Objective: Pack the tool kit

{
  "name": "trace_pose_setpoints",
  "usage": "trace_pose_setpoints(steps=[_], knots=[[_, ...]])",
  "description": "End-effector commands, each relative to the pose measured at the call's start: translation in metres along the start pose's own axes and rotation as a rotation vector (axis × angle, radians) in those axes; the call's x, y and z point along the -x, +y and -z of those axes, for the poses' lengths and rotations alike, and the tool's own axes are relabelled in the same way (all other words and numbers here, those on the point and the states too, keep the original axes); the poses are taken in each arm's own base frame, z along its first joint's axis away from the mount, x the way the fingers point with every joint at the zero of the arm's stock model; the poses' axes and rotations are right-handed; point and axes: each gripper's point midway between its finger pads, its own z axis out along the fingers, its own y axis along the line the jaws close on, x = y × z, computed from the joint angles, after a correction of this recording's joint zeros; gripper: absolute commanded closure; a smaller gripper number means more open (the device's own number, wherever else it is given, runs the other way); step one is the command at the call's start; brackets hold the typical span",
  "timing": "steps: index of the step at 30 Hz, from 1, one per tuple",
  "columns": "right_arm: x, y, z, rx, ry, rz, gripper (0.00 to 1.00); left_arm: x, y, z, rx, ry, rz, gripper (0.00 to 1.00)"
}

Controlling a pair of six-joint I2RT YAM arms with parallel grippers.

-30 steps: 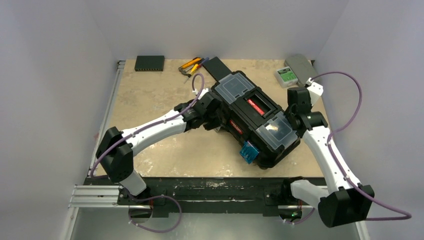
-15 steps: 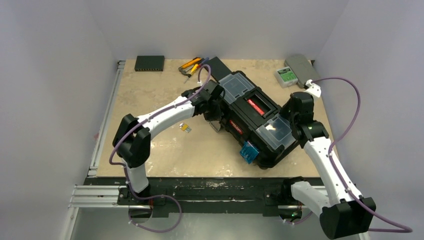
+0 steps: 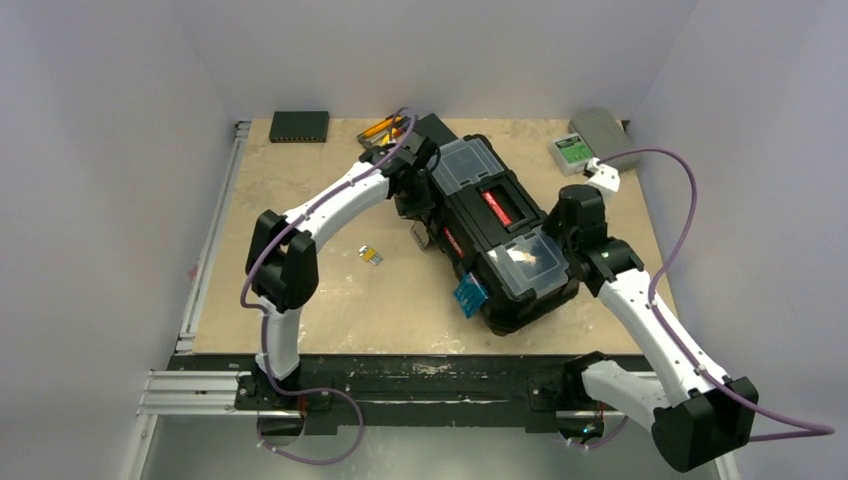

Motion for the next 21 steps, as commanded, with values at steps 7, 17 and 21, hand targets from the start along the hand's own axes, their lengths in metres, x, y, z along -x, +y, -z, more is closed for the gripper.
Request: trace_pose_setpoints(steps=[7,17,21], knots=[[-0.130,0.043,0.047,0.187,0.539,0.108,1.00,0.060,-0.072,0.009,-0.303,-0.168,-0.052,1.00],[-0.078,-0.001,0.045,-0.063,0.344,0.194,1.00,0.065,0.006,0.098,-0.043,-0.332,-0.132,1.00],[-0.073,-0.017,0.045,-0.139,0.317,0.238,1.00,0.049,0.040,0.130,0.024,-0.358,-0.121,1.00]])
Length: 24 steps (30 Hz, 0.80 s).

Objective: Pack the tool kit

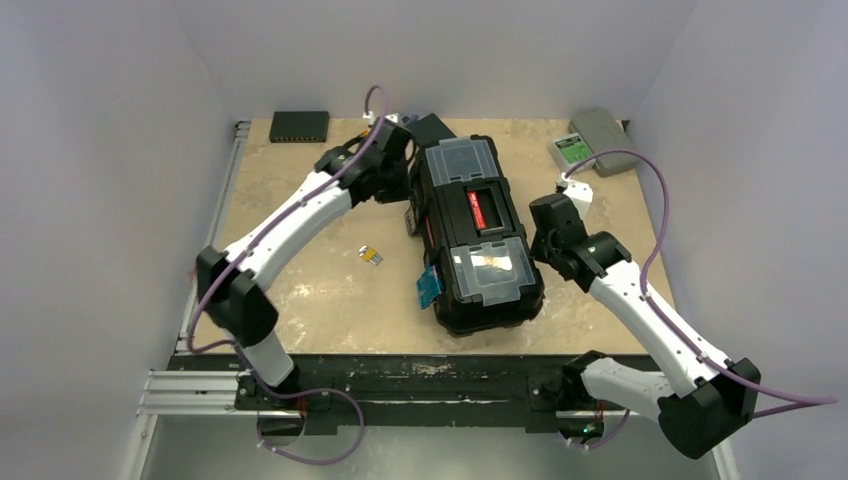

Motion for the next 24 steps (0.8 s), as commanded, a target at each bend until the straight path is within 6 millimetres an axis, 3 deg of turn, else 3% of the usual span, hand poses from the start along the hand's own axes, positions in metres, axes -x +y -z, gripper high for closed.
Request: trace_pose_setpoints(steps=[1,5,9,17,21,24], knots=[[-0.027,-0.021,0.005,-0.097,0.102,0.099,1.00,0.007,0.033,0.065,0.051,-0.107,0.006,1.00],[-0.039,-0.036,0.003,-0.165,0.144,0.156,1.00,-0.040,0.070,0.073,0.139,-0.012,0.064,1.00],[-0.053,-0.022,0.001,-0.044,0.195,0.217,1.00,-0.093,0.095,0.071,0.202,0.115,0.091,1.00],[-0.080,0.022,0.013,0.258,0.319,0.267,1.00,-0.164,0.074,0.067,0.154,0.263,0.019,1.00],[-0.081,0.033,0.022,0.344,0.312,0.249,1.00,-0.189,0.059,0.054,0.104,0.334,0.026,1.00],[-0.082,0.032,0.023,0.345,0.312,0.242,1.00,-0.195,0.060,0.044,0.122,0.345,0.024,1.00]])
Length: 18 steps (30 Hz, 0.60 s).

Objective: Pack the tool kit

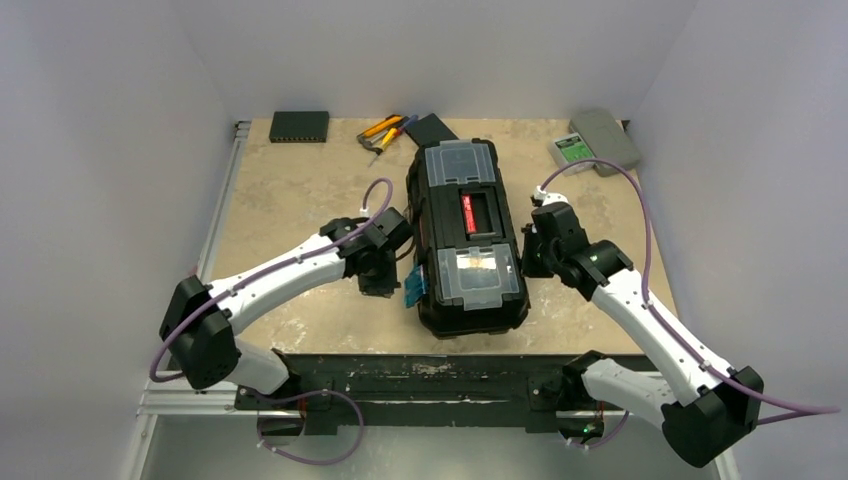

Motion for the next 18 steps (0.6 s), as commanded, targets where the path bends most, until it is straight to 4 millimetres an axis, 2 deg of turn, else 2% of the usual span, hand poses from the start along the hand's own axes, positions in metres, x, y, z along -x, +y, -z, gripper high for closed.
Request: trace_pose_setpoints(steps=[1,5,7,11,15,18], knots=[[-0.035,0.021,0.001,0.123,0.135,0.032,1.00,-0.004,-0.009,-0.019,0.000,0.026,0.032,1.00],[-0.042,0.026,0.000,0.159,0.147,0.000,1.00,-0.006,0.006,-0.033,0.129,0.050,0.022,1.00],[-0.045,0.032,0.000,0.194,0.151,-0.009,1.00,-0.009,0.005,-0.040,0.139,0.074,0.016,1.00],[-0.051,0.036,-0.004,0.224,0.165,-0.026,1.00,-0.016,-0.016,-0.051,0.044,0.116,0.023,1.00],[-0.057,0.047,-0.006,0.289,0.182,-0.039,1.00,-0.020,-0.044,-0.054,-0.101,0.140,0.028,1.00],[-0.062,0.057,-0.008,0.346,0.198,-0.051,1.00,-0.021,-0.057,-0.056,-0.172,0.147,0.032,1.00]])
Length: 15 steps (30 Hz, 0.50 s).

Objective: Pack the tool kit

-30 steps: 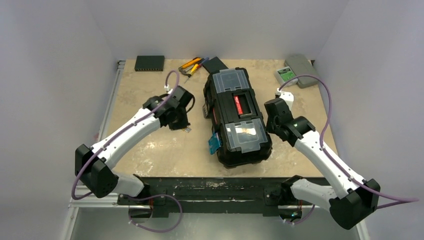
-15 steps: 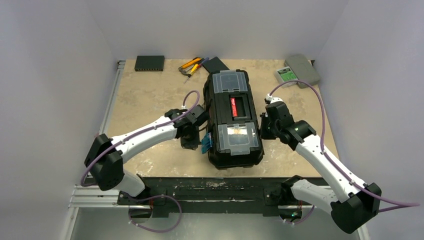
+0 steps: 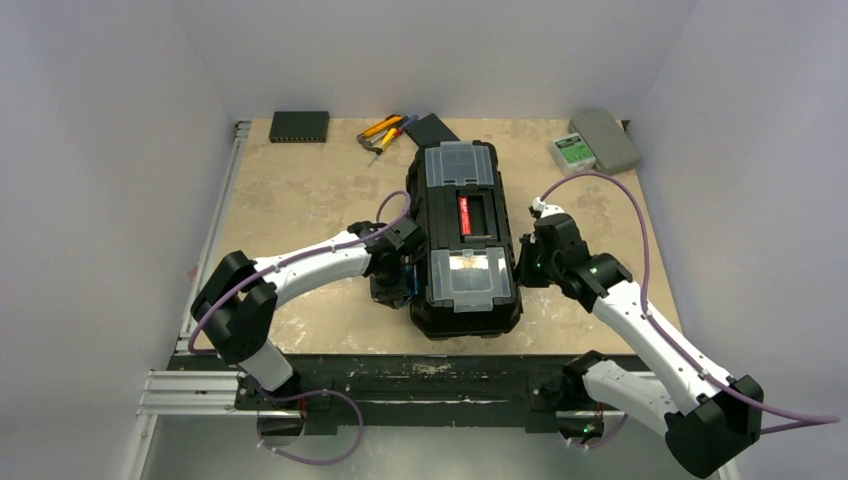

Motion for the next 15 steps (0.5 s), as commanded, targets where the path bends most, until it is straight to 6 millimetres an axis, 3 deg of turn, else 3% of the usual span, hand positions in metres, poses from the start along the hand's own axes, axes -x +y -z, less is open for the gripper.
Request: trace_pose_setpoints(steps=[1,7,15], knots=[[-0.037,0.044,-0.007,0.242,0.154,-0.034,1.00,0.001,-0.049,0.004,-0.230,0.006,0.008,1.00],[-0.049,0.056,-0.016,0.325,0.189,-0.062,1.00,-0.001,-0.062,-0.006,-0.295,0.021,0.008,1.00],[-0.057,0.060,-0.019,0.361,0.218,-0.063,1.00,0.002,-0.095,-0.002,-0.436,0.027,-0.040,1.00]])
